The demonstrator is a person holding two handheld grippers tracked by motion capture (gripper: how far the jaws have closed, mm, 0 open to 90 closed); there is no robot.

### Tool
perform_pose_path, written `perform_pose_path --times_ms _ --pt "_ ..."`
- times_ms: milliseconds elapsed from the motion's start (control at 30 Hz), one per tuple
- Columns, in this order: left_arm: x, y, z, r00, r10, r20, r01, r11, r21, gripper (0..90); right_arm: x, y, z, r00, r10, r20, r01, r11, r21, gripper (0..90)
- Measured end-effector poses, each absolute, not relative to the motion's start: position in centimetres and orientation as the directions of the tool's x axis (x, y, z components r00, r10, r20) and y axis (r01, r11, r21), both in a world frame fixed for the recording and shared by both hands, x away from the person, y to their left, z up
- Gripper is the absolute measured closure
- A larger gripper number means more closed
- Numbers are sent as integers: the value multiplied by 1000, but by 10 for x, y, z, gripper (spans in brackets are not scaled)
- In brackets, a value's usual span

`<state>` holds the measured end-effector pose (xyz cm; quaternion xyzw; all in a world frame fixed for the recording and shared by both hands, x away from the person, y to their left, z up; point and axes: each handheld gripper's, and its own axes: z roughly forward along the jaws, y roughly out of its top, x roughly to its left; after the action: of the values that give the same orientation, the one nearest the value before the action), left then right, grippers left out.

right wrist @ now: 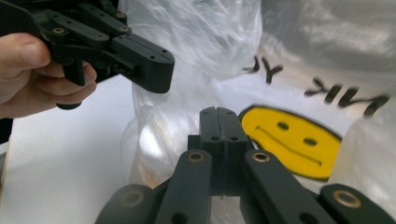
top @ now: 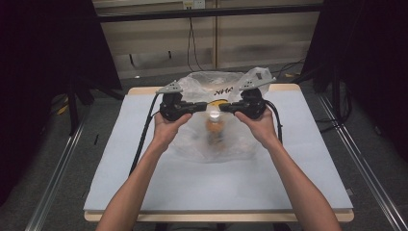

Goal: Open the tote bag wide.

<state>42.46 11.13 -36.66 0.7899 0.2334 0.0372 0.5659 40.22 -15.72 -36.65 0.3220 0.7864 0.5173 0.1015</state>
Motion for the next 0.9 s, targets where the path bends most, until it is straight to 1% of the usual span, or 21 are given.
perform_pose_path --times_ms 300,467,567,700,733,900 --pt "417 112 -382 892 398 -213 338 -278 899 900 394 -160 -381 -785 587 198 410 252 877 900" --pt "409 111 -383 906 378 -191 319 -314 894 900 388 -163 -383 -795 569 210 410 249 877 900" --pt "404 109 -383 916 366 -166 299 -343 891 900 382 -163 -380 -807 556 199 406 277 871 900" --pt "403 108 -390 917 357 -177 306 -347 886 900 375 -162 -385 -817 540 202 401 281 872 900" --pt "403 110 -393 916 353 -193 316 -334 888 900 374 -161 -388 -818 538 204 404 283 870 900" --pt "404 117 -404 903 382 -197 336 -341 878 900 367 -156 -401 -828 521 209 411 309 858 900"
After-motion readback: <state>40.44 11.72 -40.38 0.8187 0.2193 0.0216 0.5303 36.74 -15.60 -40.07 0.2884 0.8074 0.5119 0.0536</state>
